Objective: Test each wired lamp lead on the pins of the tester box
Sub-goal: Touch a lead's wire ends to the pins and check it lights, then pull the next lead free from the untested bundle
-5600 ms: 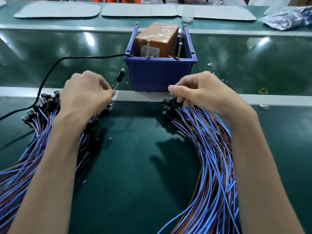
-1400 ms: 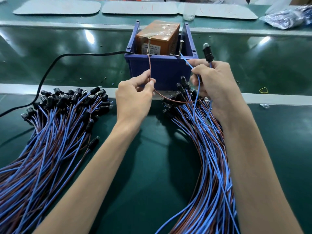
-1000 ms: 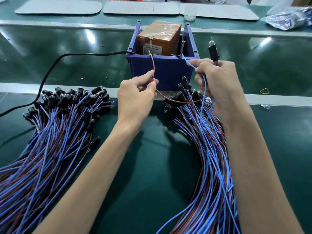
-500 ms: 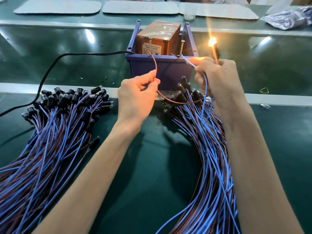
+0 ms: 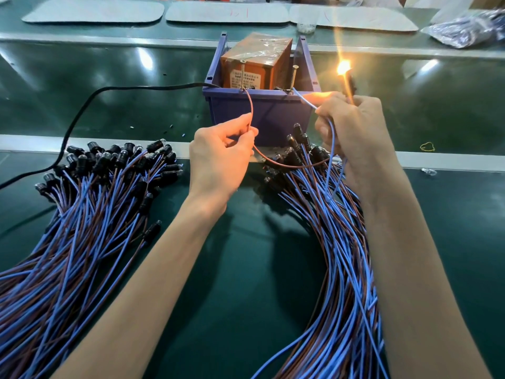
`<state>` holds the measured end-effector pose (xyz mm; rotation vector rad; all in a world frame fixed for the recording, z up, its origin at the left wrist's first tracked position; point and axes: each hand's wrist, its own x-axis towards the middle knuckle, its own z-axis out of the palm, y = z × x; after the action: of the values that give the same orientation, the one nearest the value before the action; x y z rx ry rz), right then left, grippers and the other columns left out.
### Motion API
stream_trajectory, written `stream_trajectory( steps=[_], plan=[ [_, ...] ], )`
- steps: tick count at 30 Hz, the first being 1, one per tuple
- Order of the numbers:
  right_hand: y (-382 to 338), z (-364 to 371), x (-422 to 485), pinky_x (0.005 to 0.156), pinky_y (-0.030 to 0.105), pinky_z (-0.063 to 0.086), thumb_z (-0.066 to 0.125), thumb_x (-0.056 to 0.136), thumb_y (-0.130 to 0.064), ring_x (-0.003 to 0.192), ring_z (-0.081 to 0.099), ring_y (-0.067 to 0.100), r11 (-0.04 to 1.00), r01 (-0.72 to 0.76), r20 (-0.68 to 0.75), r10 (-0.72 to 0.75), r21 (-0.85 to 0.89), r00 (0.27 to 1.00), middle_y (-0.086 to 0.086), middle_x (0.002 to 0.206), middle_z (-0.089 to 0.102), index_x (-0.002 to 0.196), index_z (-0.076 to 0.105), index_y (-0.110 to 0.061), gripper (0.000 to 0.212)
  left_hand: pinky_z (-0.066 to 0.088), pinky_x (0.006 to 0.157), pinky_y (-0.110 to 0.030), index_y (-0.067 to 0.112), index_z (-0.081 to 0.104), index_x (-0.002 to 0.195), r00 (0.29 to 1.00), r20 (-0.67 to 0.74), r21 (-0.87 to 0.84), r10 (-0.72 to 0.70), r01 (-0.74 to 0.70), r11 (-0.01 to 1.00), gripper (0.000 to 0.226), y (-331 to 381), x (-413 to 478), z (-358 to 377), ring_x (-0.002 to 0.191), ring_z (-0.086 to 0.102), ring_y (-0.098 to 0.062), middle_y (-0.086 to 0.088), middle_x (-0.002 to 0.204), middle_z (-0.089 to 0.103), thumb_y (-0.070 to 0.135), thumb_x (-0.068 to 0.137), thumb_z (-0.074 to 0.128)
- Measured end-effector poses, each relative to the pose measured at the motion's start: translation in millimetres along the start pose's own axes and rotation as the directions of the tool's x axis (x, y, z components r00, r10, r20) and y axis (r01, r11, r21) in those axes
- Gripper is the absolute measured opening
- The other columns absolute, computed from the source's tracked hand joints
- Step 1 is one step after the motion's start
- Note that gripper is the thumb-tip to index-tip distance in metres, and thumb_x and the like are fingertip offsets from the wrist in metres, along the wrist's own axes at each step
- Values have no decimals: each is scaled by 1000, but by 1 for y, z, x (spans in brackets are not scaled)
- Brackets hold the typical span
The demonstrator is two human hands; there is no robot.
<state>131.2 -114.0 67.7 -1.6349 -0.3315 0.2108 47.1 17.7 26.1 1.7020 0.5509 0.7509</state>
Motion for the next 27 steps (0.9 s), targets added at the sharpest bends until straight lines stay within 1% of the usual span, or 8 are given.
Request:
stream_trajectory(
  steps=[4,8,12,15,18,21,24,27],
  plan=[
    [-6,0,-2,36,10,24,44,89,1,32,31,2,1000,2,14,-3,19,1000,-12,36,39,95,65,6,22,55,79,-26,17,71,114,998,46,89,46,-50,995,28,11,-3,-4,59,58,-4,12,78,68,14,86,68],
    [-11,2,-5,38,7,29,48,90,5,34,39,-1,1000,8,93,-6,-18,996,-12,38,47,92,69,-4,23,57,73,-25,17,63,122,980,138,117,141,-158,981,37,28,-8,-7,62,67,-8,10,80,72,13,85,66],
    [-11,5,-8,43,6,31,51,98,-14,42,43,-1,984,50,212,-13,-169,977,-5,56,58,99,69,-17,19,58,75,-32,9,45,141,961,223,122,166,-197,973,53,36,-15,-1,61,66,-7,7,81,72,16,91,58],
    [-11,6,-9,48,5,33,45,101,-36,54,50,2,974,57,240,-2,-222,971,-6,69,64,100,70,-21,29,56,83,-38,12,35,147,963,225,180,149,-191,965,62,36,-14,-2,71,67,-15,5,81,73,26,90,55],
    [-13,7,-8,56,8,38,36,101,-47,62,53,3,984,31,184,2,-176,983,-5,73,67,96,71,-23,43,53,82,-27,13,17,153,975,174,333,140,-191,923,83,32,-12,-5,65,64,-4,16,74,69,22,85,65],
    [-12,3,-5,71,20,39,26,100,-56,65,53,2,983,-24,18,27,-183,999,-5,70,68,88,73,-22,59,37,72,-11,6,-9,151,975,114,527,189,-220,821,99,26,-13,-9,55,53,3,20,67,61,14,84,63],
    [-9,-6,0,61,19,35,20,98,-62,54,47,0,980,-92,-108,74,-179,991,1,67,63,86,74,-15,72,31,70,-14,3,-19,148,966,80,639,244,-238,731,102,22,-13,-12,55,53,-7,12,73,66,6,83,59],
    [-11,-13,1,40,13,32,25,100,-56,36,41,5,989,-129,-41,126,-79,991,4,51,59,86,71,-3,71,26,71,-13,2,-20,147,961,9,688,278,-208,695,100,19,-10,-13,54,47,-4,5,77,66,2,84,58]
  ],
)
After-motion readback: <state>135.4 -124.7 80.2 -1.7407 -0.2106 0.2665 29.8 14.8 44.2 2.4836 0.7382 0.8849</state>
